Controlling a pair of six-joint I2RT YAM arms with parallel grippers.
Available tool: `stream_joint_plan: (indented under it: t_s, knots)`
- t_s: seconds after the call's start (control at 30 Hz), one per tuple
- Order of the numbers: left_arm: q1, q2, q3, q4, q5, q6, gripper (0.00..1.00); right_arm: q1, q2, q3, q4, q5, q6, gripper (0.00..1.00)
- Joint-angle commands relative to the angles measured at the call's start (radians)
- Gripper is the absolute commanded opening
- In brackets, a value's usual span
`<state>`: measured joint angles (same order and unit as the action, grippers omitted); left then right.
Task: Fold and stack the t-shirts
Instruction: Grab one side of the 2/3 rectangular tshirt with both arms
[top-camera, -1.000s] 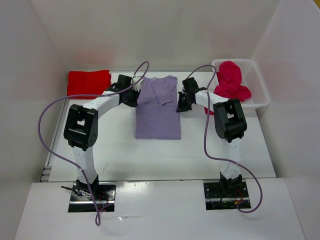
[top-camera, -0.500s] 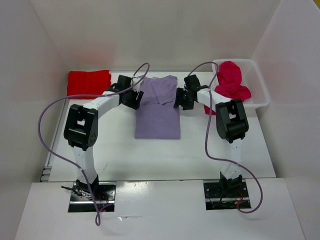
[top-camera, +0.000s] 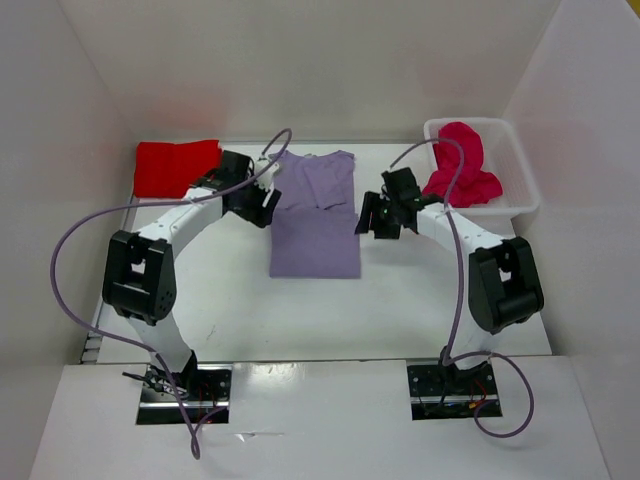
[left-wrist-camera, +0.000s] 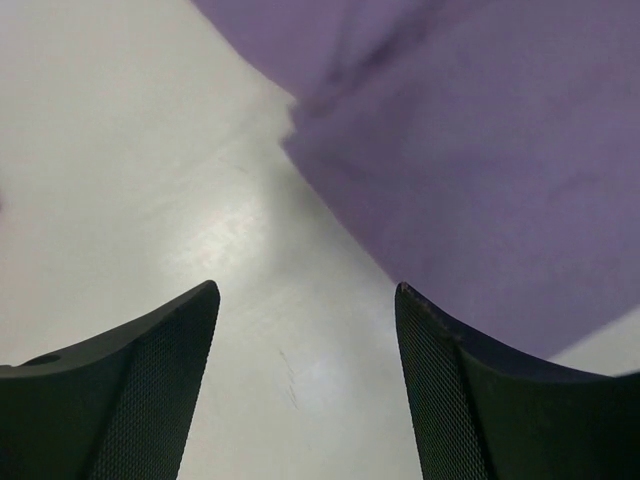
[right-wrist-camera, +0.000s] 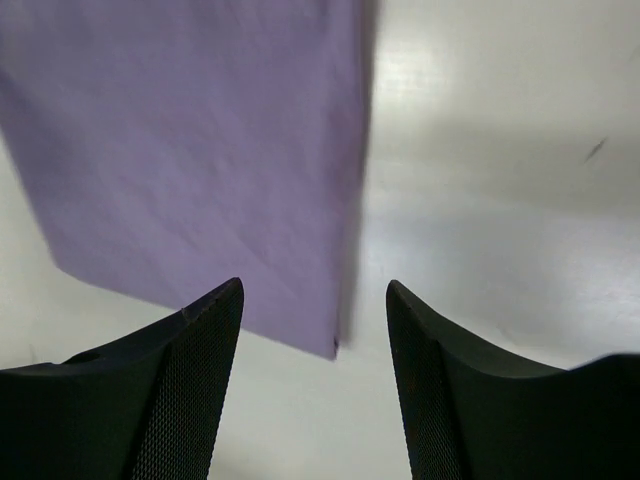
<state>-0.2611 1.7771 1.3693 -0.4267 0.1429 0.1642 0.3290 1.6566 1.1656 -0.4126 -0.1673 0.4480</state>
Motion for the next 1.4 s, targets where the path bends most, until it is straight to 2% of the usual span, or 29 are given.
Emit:
stream_joint_plan:
  t_s: [0.0,0.1,0.27,0.5,0.77,0.87,0.97,1.1,1.13,1.23,1.27,1.33,1.37]
  knots:
    - [-0.061,-0.004,-0.128,-0.153,0.115,0.124,0.77,0.041,-0.012,-0.104,-0.008,-0.023,0.05,0.65]
    - [-0.124,-0.013,-0.208,-0.162,0.124,0.149,0.77,0.09,0.0,-0.132,-0.008,-0.023,0.087,0.65]
    - [-0.156,0.01,-0.219,-0.153,0.112,0.158,0.77,0.104,0.011,-0.17,0.023,-0.047,0.124,0.63]
    - [-0.156,0.039,-0.228,-0.119,0.112,0.149,0.77,0.114,0.043,-0.199,0.043,-0.067,0.156,0.61]
    - [-0.116,0.018,-0.208,-0.11,0.233,0.09,0.74,0.114,0.052,-0.218,0.043,-0.067,0.166,0.59]
    - [-0.116,0.045,-0.208,-0.121,0.257,0.09,0.63,0.114,0.063,-0.218,0.043,-0.077,0.166,0.58]
    - [-0.116,0.079,-0.208,-0.13,0.267,0.1,0.6,0.124,0.072,-0.218,0.043,-0.077,0.166,0.58]
    - [-0.116,0.126,-0.185,-0.141,0.293,0.1,0.48,0.124,0.083,-0.227,0.043,-0.087,0.166,0.56]
    - [-0.116,0.127,-0.176,-0.141,0.293,0.1,0.37,0.124,0.083,-0.227,0.043,-0.098,0.166,0.52]
    - [-0.116,0.137,-0.165,-0.141,0.293,0.1,0.19,0.124,0.094,-0.227,0.043,-0.098,0.166,0.46]
    - [-0.116,0.137,-0.165,-0.141,0.293,0.087,0.08,0.124,0.094,-0.227,0.043,-0.098,0.166,0.38]
    - [-0.107,0.137,-0.156,-0.141,0.293,0.087,0.01,0.124,0.094,-0.216,0.043,-0.098,0.166,0.24]
    - [-0.107,0.137,-0.156,-0.141,0.293,0.087,0.0,0.124,0.094,-0.204,0.032,-0.098,0.166,0.1]
